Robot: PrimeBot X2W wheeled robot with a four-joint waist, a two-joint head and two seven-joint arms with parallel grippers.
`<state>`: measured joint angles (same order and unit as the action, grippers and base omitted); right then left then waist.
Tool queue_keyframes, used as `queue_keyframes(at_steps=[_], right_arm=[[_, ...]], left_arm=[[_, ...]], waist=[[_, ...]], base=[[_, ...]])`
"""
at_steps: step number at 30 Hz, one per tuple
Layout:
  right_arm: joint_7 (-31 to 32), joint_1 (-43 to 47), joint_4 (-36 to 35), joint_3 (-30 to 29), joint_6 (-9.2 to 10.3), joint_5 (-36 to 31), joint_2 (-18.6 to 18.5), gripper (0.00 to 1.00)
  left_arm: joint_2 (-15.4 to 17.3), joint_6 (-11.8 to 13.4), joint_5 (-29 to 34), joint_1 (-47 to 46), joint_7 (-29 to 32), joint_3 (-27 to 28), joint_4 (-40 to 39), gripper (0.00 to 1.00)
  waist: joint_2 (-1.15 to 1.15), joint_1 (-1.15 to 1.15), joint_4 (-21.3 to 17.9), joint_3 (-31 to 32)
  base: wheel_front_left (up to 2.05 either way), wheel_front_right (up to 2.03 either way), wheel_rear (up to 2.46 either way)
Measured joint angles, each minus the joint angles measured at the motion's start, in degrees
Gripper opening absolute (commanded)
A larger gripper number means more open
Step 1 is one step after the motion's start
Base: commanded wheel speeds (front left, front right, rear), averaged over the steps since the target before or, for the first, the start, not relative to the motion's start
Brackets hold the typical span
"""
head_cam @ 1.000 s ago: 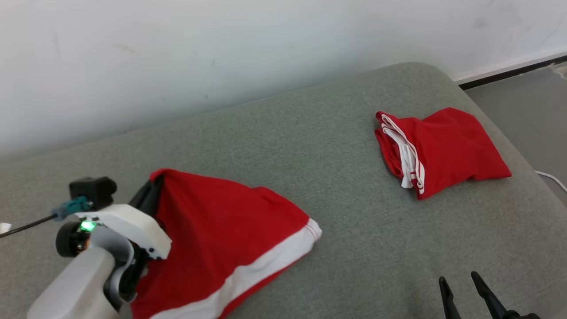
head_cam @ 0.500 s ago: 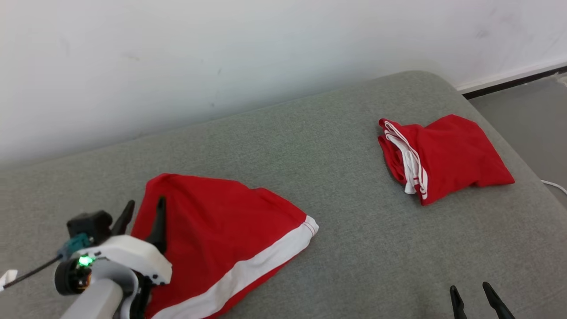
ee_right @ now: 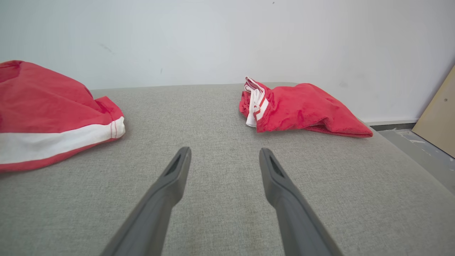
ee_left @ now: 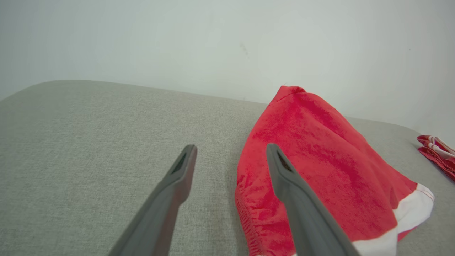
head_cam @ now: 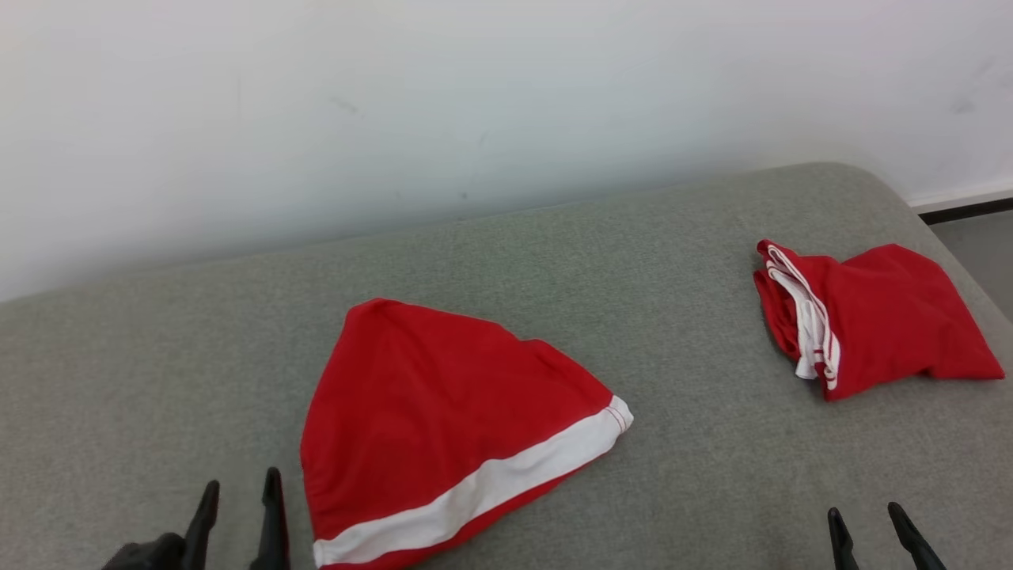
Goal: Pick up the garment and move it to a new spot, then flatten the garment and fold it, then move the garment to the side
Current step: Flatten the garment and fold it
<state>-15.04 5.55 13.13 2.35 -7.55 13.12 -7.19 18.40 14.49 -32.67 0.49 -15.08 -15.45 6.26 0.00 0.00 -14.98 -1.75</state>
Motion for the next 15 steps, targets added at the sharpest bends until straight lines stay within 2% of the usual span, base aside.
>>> queue_keyframes(at_steps=[9, 15], right_arm=[[0.0, 0.09, -2.0, -0.97, 0.0, -0.55, -0.47, 1.0], [0.0, -0.27, -1.97, -0.59, 0.0, -0.59, -0.51, 1.0]], left_arm=[[-6.95, -7.44, 10.46, 7.23, 0.0, 7.77, -0.85, 1.0], [-11.27, -12.58, 15.24, 10.17, -0.02, 11.66, 0.21, 1.0]], waist=[[0.0, 0.0, 5.31, 1.36], [0.0, 0.0, 8.25, 2.96]], base=[[0.0, 0.0, 0.0], [0.0, 0.0, 0.0]])
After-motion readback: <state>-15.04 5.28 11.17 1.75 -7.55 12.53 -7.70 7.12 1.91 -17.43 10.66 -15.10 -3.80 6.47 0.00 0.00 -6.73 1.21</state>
